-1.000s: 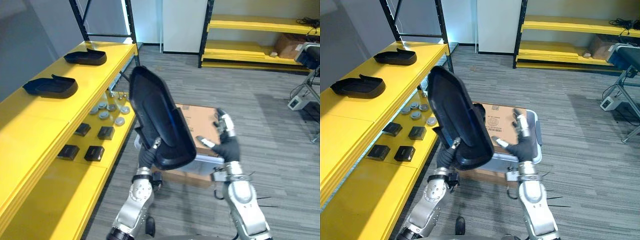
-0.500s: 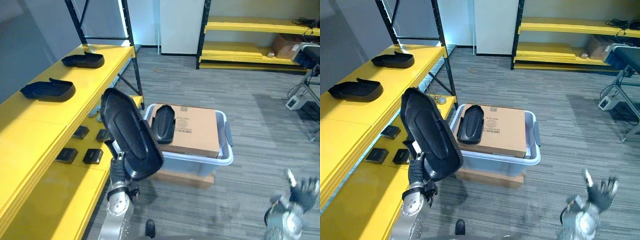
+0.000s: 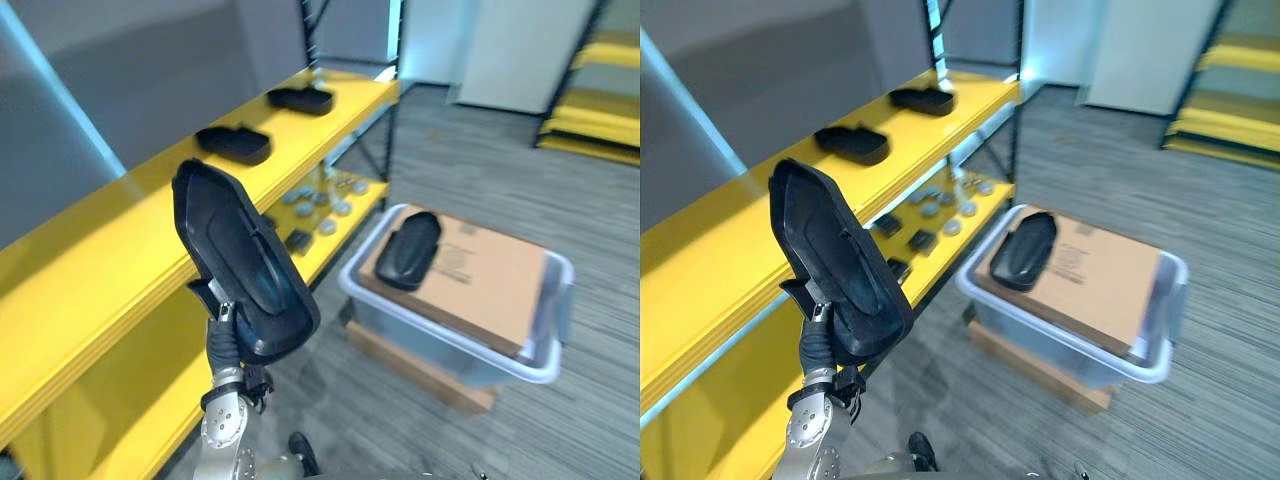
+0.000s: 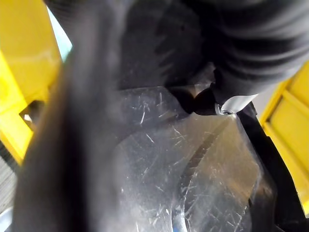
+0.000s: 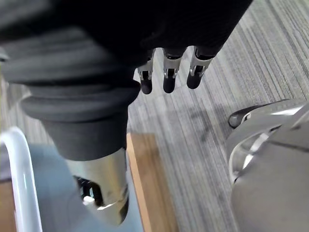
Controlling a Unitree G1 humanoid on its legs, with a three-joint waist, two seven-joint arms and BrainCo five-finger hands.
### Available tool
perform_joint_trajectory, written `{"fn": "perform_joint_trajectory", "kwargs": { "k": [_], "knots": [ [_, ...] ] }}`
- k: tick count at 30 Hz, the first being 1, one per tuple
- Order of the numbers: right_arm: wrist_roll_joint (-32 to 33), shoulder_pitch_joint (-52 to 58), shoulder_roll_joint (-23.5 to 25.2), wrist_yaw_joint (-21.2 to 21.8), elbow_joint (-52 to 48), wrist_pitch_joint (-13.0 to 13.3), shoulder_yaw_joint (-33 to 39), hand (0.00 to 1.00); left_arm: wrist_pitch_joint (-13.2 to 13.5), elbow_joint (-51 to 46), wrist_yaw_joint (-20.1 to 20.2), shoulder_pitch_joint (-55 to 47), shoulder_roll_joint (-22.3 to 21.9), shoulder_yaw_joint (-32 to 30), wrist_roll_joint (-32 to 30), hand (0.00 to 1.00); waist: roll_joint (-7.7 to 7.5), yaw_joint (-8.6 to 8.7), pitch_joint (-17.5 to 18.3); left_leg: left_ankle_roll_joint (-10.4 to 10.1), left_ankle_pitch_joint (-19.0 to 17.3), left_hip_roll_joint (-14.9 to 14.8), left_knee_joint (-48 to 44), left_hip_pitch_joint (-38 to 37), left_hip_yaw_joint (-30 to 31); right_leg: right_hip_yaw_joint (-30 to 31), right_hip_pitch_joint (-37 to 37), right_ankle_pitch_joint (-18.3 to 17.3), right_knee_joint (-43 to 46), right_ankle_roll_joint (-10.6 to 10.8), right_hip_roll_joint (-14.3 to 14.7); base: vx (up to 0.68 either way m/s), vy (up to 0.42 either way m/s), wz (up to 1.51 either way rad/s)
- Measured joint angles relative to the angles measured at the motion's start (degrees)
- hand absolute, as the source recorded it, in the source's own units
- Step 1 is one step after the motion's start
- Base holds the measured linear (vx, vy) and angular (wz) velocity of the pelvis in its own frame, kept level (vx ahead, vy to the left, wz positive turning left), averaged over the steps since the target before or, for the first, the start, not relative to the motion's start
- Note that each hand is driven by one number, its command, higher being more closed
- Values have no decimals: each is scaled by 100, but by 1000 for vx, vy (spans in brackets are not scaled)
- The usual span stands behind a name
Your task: Walk over and take plastic housings, then place them on the shelf
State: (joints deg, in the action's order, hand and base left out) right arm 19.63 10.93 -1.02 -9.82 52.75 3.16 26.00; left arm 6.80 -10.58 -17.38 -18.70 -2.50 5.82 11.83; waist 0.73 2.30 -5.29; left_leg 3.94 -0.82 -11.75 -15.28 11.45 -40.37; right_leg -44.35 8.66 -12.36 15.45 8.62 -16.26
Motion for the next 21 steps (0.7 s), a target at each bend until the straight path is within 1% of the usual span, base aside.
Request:
{"fn": "perform_joint_trajectory", "kwargs": {
  "k": [1, 2, 3, 4, 5, 6, 7, 8, 9, 10, 11, 12, 13, 14, 15, 16, 17, 18, 19, 20, 21],
  "knots": [
    [-13, -124, 5, -1, 42, -2, 0, 0, -2, 40, 15, 56, 49, 38, 25, 100, -42, 2, -32, 27, -248, 25, -321, 115, 147, -143, 129, 15, -34, 26, -65, 253, 85, 63],
    [-14, -177, 17, 1, 61, -5, -1, 0, -2, 67, 43, 98, 67, 55, 49, 100, -80, -5, -55, 29, -382, 33, -481, 163, 206, -159, 169, 12, 7, 29, -107, 263, 108, 64],
    [-100, -278, 0, 8, 122, -31, -1, 0, -8, 112, 96, 179, 66, 69, 102, 100, -137, -8, -91, 37, -670, 94, -707, 216, 343, -112, 217, 12, 286, 26, -237, 278, 138, 70],
    [-250, -332, -32, 14, 149, -91, -5, 0, -19, 126, 116, 255, 79, 91, 104, 100, -194, 21, -125, 51, -908, 210, -844, 181, 489, -25, 184, 45, 881, -30, -538, 281, 157, 78],
    [-300, -340, -52, 19, 149, -122, -15, 0, -22, 126, 126, 288, 92, 91, 103, 100, -212, 28, -136, 70, -1007, 299, -893, 154, 590, 83, 94, 100, 1272, -213, -702, 347, 251, 84],
    [-406, -337, -90, 20, 151, -145, -23, 0, -23, 152, 127, 358, 114, 92, 103, 100, -195, 31, -149, 102, -1189, 415, -900, 43, 738, 619, -260, 418, 2269, -996, -998, 360, 258, 75],
    [-453, -357, -90, 23, 178, -149, -137, 0, -22, 205, 98, 441, 133, 75, 102, 100, -171, 49, -192, 65, -1272, 471, -851, -101, 933, 1468, -744, 166, 2969, -931, -894, 377, 243, 76],
    [-456, -386, -76, 34, 197, -149, -297, 0, -22, 231, 68, 456, 182, -34, 102, 100, -148, 52, -225, 62, -1298, 500, -751, -255, 1024, 1917, -1054, -93, 3211, -773, -669, 354, 152, 58],
    [-462, -413, -61, 73, 195, -149, -466, 0, -22, 243, 35, 444, 209, -131, 101, 100, -126, 62, -264, 48, -1289, 515, -619, -456, 1052, 2188, -1325, -288, 3223, -742, -471, 377, 116, 49],
    [-514, -433, -56, 138, 191, -147, -664, 0, -17, 243, -20, 413, 231, -174, 101, 100, -65, 68, -301, 25, -1286, 546, -447, -702, 1116, 2336, -1648, -444, 3002, -735, -231, 377, 95, 41],
    [-555, -440, -40, 164, 169, -140, -704, 0, -15, 243, -21, 412, 236, -173, 101, 100, -46, 71, -313, 20, -1282, 578, -368, -801, 1198, 2394, -1809, -483, 2796, -733, -106, 373, 25, 67],
    [-648, -452, -48, 200, 54, -122, -742, 0, -6, 243, -19, 436, 226, -153, 99, 100, -23, 145, -327, 14, -1281, 605, -263, -931, 1410, 2639, -2122, -530, 2318, -694, 224, 357, -48, 117],
    [-702, -446, -59, 231, -64, -109, -813, 0, 2, 272, -17, 496, 226, -111, 99, 100, 17, 275, -357, -93, -1289, 607, -248, -992, 1766, 3270, -2498, -442, 1641, -547, 692, 354, -81, 119],
    [-706, -444, -60, 231, -78, -109, -822, 0, 8, 287, -18, 507, 229, -103, 99, 100, 6, 302, -357, -151, -1306, 616, -246, -1009, 1844, 3416, -2537, -395, 1499, -494, 788, 357, -121, 137],
    [-709, -383, -57, 224, -102, -108, -903, 0, 16, 367, -30, 545, 252, -64, 96, 100, -93, 335, -349, -363, -1383, 701, -272, -1119, 2102, 3856, -2644, 93, 892, -392, 1012, 296, -114, 95],
    [-714, -314, -35, 227, -97, -109, -935, 0, 16, 393, -37, 545, 292, -27, 96, 100, -222, 328, -334, -446, -1428, 810, -283, -1201, 2224, 4008, -2650, 582, 631, -430, 1006, 365, -189, 125],
    [-741, -211, -73, 242, -13, -114, -1076, 0, 58, 552, -23, 577, 299, 22, 89, 100, -305, 289, -378, -644, -1566, 867, -335, -1342, 2469, 4021, -2650, 1053, 809, -610, 921, 391, -220, 97],
    [-776, -124, -175, 258, -26, -124, -1078, 0, 52, 561, -26, 483, 88, 130, 94, 100, -128, 187, -285, -720, -1587, 657, -380, -1302, 2587, 3817, -2548, 945, 805, -631, 998, 316, -191, 87],
    [-792, -80, -172, 256, -67, -117, -1073, 0, 73, 535, -13, 432, 44, 191, 94, 100, -71, 166, -248, -728, -1592, 599, -381, -1291, 2619, 3714, -2470, 839, 724, -699, 1022, 336, -190, 90],
    [-827, -46, -170, 256, -175, -117, -1072, 0, 96, 541, 3, 447, -53, 298, 99, 100, 36, 98, -233, -831, -1528, 453, -413, -1217, 2650, 3419, -2359, 711, 677, -774, 1029, 191, -146, 83],
    [-849, -38, -167, 255, -215, -117, -1070, 0, 96, 540, 47, 468, -53, 352, 101, 100, 32, 106, -241, -899, -1484, 392, -482, -1194, 2648, 3281, -2299, 686, 645, -812, 1022, 256, -231, 99]
  ]
}}
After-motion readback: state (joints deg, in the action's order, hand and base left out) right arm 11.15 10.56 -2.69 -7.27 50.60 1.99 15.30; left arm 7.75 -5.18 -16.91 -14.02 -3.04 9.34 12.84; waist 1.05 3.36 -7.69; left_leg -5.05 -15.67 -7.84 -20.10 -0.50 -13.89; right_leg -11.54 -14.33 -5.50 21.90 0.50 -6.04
